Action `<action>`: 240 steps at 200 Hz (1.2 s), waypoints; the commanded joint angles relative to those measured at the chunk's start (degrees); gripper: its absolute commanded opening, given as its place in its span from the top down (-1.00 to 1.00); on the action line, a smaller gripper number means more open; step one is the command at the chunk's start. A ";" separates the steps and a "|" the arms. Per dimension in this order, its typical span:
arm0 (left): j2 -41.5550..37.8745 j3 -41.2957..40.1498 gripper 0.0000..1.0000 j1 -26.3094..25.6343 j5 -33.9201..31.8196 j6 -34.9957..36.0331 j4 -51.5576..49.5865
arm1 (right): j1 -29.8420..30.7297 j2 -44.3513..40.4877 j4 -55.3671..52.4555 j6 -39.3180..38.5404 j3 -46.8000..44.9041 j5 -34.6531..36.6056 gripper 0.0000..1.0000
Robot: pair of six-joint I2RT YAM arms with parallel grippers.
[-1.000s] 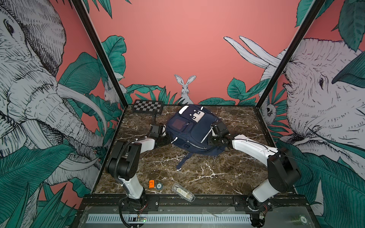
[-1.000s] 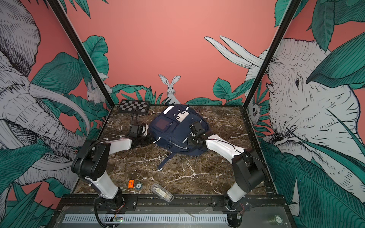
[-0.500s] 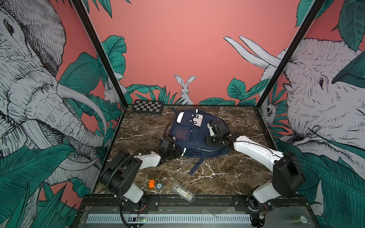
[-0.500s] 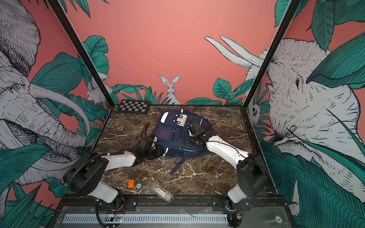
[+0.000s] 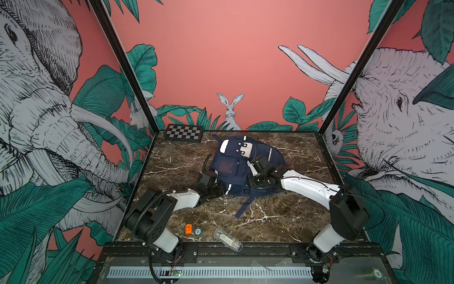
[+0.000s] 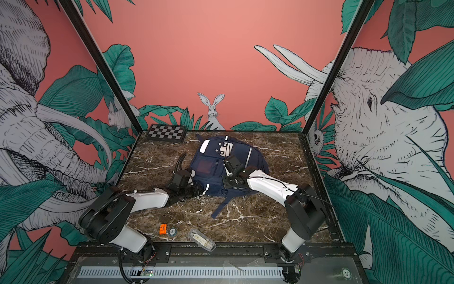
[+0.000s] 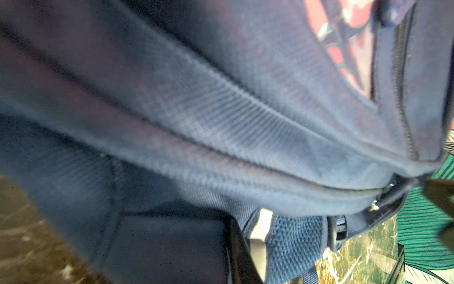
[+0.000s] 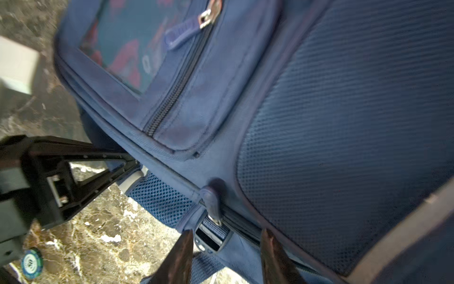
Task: Pack books, pencil case, and school supplies into a backpack
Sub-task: Zip the student bag at the center of the table.
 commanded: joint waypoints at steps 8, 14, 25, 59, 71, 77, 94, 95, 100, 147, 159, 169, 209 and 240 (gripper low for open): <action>0.67 -0.34 0.76 -0.23 0.39 0.06 -0.60 | 1.32 2.33 -1.34 -2.54 2.94 0.76 0.13; 0.74 -0.34 0.76 -0.25 0.48 0.02 -0.60 | 1.34 2.65 -1.35 -2.76 3.02 1.02 0.13; 0.93 -0.32 0.76 -0.25 0.56 0.01 -0.56 | 1.32 3.09 -1.29 -3.04 3.20 1.94 0.13; 1.29 -0.21 0.76 -0.25 0.93 0.15 -0.24 | 1.40 5.85 -1.70 -4.52 5.04 2.51 0.14; 1.25 -0.09 0.76 -0.25 0.92 0.26 -0.50 | 1.38 6.83 -1.90 -4.94 5.62 2.94 0.16; 1.21 -0.13 0.76 -0.25 0.84 0.35 -0.51 | 1.34 7.22 -1.85 -5.15 5.77 3.12 0.16; 1.25 -0.17 0.77 -0.22 0.66 0.38 -0.71 | 1.33 8.25 -1.74 -5.66 6.54 3.06 0.18; 1.27 -0.12 0.77 -0.23 0.65 0.37 -0.70 | 1.33 8.28 -1.74 -5.67 6.60 3.07 0.18; 1.29 -0.23 0.77 -0.24 0.65 0.38 -0.66 | 1.29 8.47 -1.74 -5.84 6.81 2.92 0.19; 1.73 -0.51 0.77 -0.25 0.65 0.28 -0.32 | 0.73 9.19 -1.85 -7.22 7.14 3.93 0.32; 1.82 -0.44 0.77 -0.23 0.71 0.44 -0.42 | 0.60 9.10 -1.57 -7.52 6.93 3.21 0.39; 1.91 -0.35 0.77 -0.19 0.66 0.51 -0.57 | 0.56 9.14 -1.50 -7.79 6.92 2.98 0.43; 2.86 -0.08 0.77 -0.24 0.81 0.47 -0.27 | 0.37 7.93 -1.59 -8.32 6.51 2.67 0.65; 3.39 0.27 0.78 -0.25 1.18 0.19 0.12 | 0.44 7.52 -1.30 -8.55 6.48 2.06 0.89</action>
